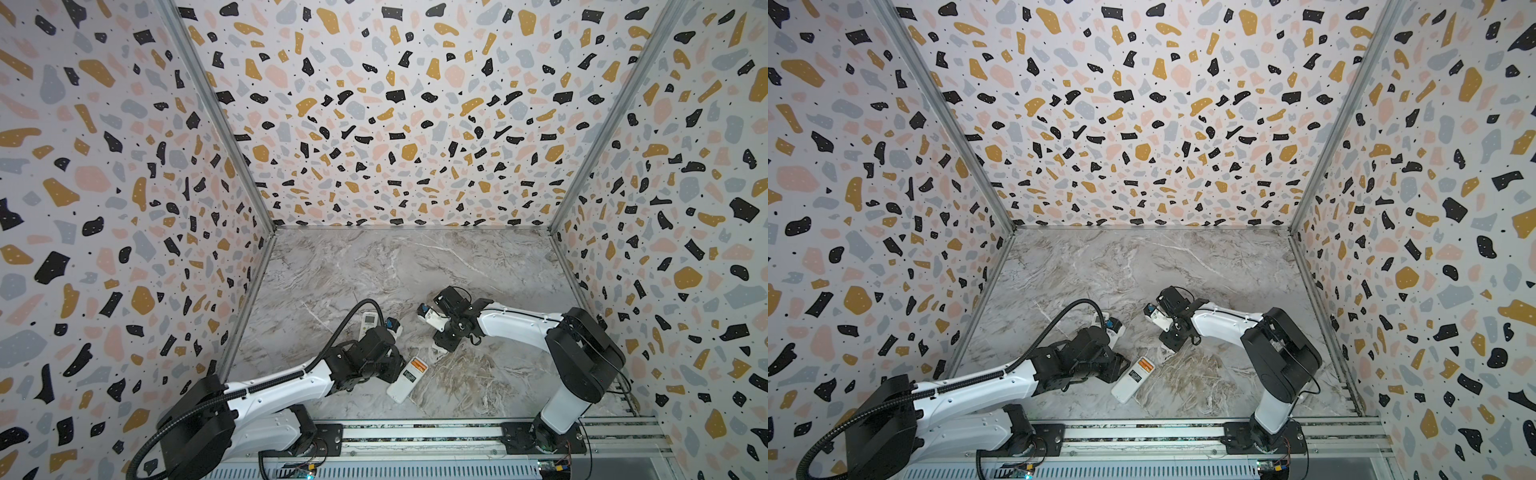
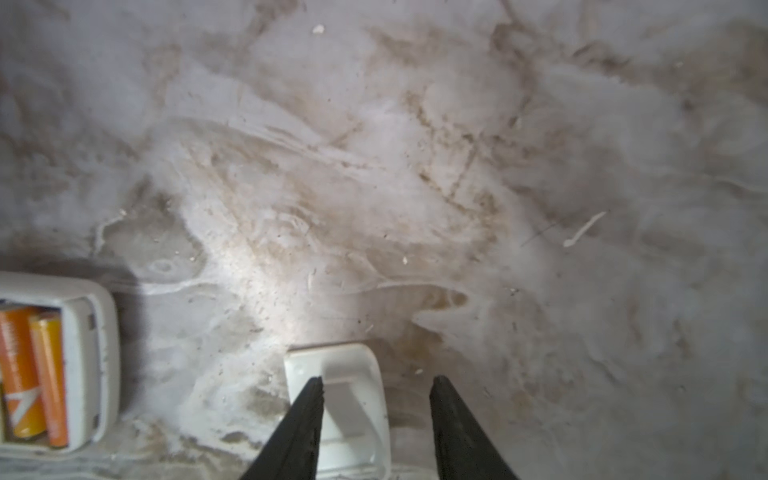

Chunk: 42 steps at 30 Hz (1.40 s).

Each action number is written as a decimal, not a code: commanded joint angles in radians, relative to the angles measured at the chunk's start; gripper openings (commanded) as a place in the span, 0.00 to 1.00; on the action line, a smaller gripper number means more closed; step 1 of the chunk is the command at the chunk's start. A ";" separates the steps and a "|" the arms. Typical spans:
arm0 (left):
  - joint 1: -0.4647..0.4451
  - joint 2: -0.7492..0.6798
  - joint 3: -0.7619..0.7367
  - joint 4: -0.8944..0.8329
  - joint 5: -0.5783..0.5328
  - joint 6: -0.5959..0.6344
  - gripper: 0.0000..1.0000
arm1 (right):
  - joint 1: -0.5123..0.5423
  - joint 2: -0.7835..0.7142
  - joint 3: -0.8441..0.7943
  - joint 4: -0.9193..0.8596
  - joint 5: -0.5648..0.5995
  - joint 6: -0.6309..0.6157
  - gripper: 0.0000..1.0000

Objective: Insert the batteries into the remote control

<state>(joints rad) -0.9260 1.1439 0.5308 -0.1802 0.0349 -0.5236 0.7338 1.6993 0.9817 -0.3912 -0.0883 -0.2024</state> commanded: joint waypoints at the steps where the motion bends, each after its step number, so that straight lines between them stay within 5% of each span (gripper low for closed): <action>1: -0.002 -0.005 0.018 0.008 -0.010 0.019 0.48 | -0.003 0.000 0.022 -0.047 0.009 0.007 0.45; 6: -0.002 0.011 0.039 0.014 -0.016 0.030 0.48 | -0.002 0.009 0.005 -0.069 0.004 0.005 0.39; 22: -0.002 0.025 0.060 0.074 0.028 0.005 0.48 | 0.067 -0.007 -0.039 -0.058 0.155 -0.019 0.00; 30: 0.008 -0.002 0.072 0.182 0.101 -0.024 0.50 | 0.104 -0.197 -0.128 0.099 0.148 -0.001 0.00; 37: 0.059 -0.035 0.110 0.258 0.109 -0.045 0.50 | 0.108 -0.513 -0.331 0.498 0.025 0.080 0.00; 42: 0.094 -0.052 0.139 0.277 0.093 -0.040 0.48 | 0.107 -0.584 -0.382 0.625 -0.025 0.093 0.00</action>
<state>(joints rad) -0.8474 1.1099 0.6392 0.0437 0.1329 -0.5644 0.8410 1.1313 0.6113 0.1074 -0.0631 -0.1360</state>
